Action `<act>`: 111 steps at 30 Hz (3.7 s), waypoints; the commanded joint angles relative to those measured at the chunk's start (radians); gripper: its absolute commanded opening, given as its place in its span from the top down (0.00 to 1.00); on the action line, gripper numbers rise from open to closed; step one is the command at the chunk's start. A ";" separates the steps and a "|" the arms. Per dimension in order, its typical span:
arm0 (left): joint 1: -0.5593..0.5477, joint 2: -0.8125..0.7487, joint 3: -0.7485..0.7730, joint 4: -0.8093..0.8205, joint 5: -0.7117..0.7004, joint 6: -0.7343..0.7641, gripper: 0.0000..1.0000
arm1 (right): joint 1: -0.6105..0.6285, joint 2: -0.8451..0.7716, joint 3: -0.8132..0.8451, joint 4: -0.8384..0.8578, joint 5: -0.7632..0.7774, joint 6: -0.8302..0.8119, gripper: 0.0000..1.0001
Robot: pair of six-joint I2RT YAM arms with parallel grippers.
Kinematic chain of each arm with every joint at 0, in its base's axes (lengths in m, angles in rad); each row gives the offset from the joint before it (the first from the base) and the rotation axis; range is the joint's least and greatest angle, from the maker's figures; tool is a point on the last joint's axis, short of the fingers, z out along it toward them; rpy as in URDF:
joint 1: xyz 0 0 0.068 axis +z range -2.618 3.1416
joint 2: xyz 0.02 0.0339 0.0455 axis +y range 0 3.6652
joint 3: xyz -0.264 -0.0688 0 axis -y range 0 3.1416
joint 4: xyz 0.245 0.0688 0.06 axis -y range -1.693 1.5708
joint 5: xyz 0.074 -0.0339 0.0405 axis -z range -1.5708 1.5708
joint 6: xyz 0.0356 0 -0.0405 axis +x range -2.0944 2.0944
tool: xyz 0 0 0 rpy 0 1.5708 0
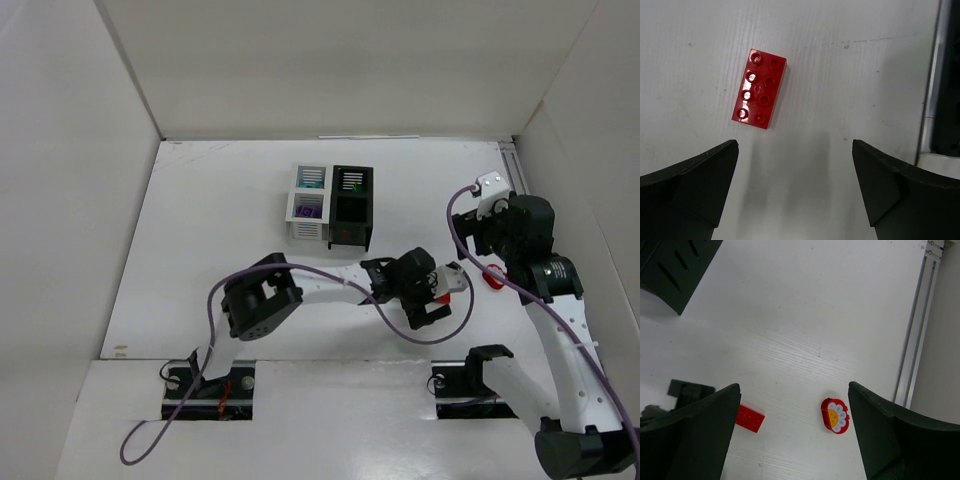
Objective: Sort the legos into containers by color
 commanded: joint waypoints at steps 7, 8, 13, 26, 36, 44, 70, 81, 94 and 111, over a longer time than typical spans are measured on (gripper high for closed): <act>0.028 0.208 0.271 -0.084 0.013 0.098 0.04 | -0.008 0.010 0.050 -0.005 -0.084 -0.035 0.06; 0.028 0.219 0.271 -0.072 0.013 0.098 0.04 | -0.008 0.010 0.050 -0.005 -0.093 -0.035 0.06; 0.028 0.261 0.292 -0.041 -0.032 0.098 0.05 | -0.008 0.010 0.072 -0.005 -0.103 -0.044 0.06; 0.028 0.254 0.229 0.018 -0.064 0.074 0.73 | -0.008 -0.008 0.093 -0.024 -0.090 -0.044 0.06; 0.184 -0.191 -0.115 0.253 -0.225 -0.182 0.84 | -0.017 -0.017 0.075 -0.015 0.055 -0.001 0.06; 0.285 -0.398 -0.211 0.339 -0.412 -0.181 0.73 | -0.017 0.004 0.055 -0.015 0.134 -0.001 0.06; 0.418 -0.491 -0.258 0.305 -0.309 -0.172 0.00 | -0.106 0.236 0.036 -0.025 0.405 0.151 0.01; 0.418 -1.073 -0.651 0.279 -0.423 -0.445 0.00 | -0.298 0.531 -0.034 0.166 0.088 0.100 0.01; 0.418 -1.378 -0.912 0.259 -0.572 -0.466 0.00 | -0.424 0.740 -0.034 0.265 0.075 0.082 0.01; 0.418 -1.329 -0.912 0.238 -0.596 -0.476 0.00 | -0.438 0.694 -0.203 0.231 0.049 0.097 0.19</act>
